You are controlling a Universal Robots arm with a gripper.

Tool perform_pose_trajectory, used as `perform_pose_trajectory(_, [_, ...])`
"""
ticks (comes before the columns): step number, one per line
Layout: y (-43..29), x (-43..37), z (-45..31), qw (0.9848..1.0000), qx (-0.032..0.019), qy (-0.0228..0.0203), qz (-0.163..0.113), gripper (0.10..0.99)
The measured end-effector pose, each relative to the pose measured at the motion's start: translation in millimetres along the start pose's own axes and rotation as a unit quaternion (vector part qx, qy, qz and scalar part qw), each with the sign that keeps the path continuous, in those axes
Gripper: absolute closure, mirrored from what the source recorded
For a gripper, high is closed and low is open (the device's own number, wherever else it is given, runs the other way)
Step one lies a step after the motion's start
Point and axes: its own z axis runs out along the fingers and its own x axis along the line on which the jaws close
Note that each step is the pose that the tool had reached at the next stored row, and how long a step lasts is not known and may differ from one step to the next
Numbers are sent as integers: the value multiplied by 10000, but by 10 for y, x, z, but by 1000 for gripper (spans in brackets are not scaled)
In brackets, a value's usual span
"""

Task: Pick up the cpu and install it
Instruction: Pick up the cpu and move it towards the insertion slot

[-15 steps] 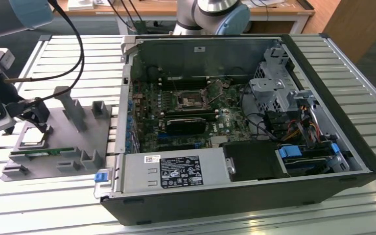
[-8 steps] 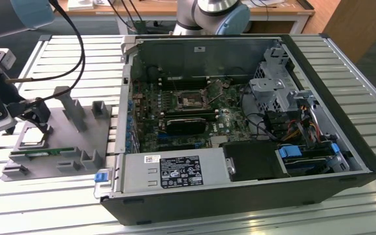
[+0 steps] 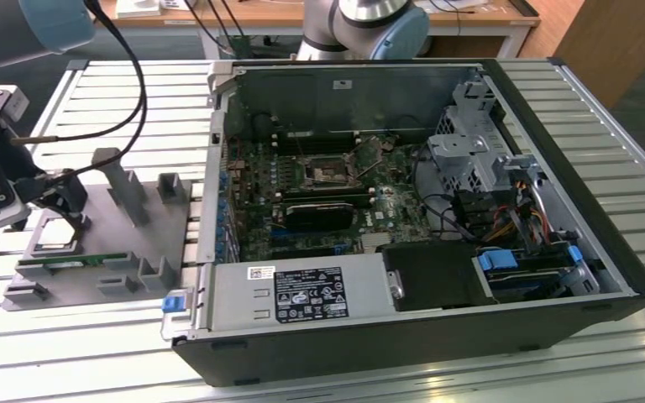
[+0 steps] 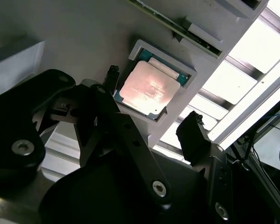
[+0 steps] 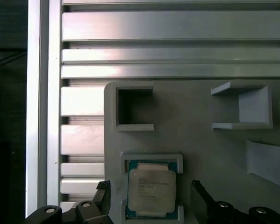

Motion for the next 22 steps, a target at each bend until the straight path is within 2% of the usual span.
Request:
perform_pose_trajectory(12, [-6, -1, 108, 10000, 1, 1, 3, 310])
perform_pose_trajectory(14, [-7, -1, 123, 10000, 0, 1, 4, 325])
perform_pose_trajectory(15, [-7, -1, 130, 10000, 0, 1, 4, 388])
perform_pose_trajectory(16, [-7, -1, 135, 10000, 1, 1, 4, 388])
perform_pose_trajectory(17, [-8, -1, 141, 10000, 1, 1, 4, 451])
perform_pose_trajectory(22, [-8, -4, 159, 10000, 1, 2, 4, 451])
